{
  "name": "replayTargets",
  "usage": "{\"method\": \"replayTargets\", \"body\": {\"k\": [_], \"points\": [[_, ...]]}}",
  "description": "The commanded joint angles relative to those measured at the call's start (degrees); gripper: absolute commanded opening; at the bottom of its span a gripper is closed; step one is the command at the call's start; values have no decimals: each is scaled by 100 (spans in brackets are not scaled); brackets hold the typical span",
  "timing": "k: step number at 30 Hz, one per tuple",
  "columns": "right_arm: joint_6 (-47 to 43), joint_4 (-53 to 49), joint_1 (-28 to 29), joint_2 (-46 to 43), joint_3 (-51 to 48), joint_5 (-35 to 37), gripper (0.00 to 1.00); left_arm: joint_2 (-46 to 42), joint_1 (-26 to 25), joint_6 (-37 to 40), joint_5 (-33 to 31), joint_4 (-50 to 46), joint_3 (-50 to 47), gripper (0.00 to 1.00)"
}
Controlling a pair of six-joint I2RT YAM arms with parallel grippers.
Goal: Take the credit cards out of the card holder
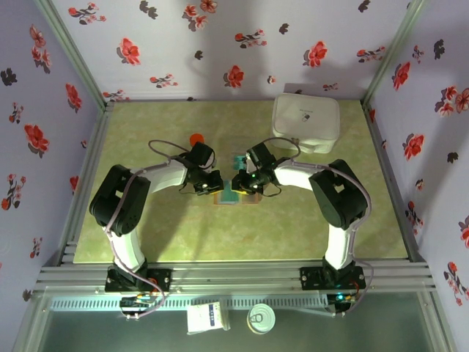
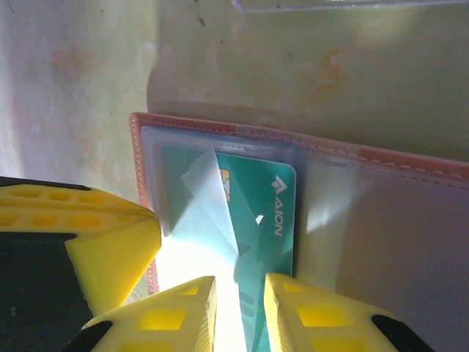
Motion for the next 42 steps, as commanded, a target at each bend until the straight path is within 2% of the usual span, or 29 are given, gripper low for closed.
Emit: {"method": "replayTargets", "body": {"k": [1, 9, 15, 27, 42], "points": [[-45, -301, -35, -231, 26, 151, 26, 19, 21, 139, -118, -235, 68, 12], [27, -251, -123, -662, -118, 172, 26, -259, 21, 123, -134, -411, 264, 12], [32, -2, -261, -737, -325, 1, 26, -287, -121, 53, 38, -421, 461, 8], [70, 319, -325, -475, -488, -245, 26, 171, -223, 3, -25, -469, 561, 0], [131, 563, -334, -22, -505, -500, 26, 410, -216, 83, -207, -681, 506, 0]]}}
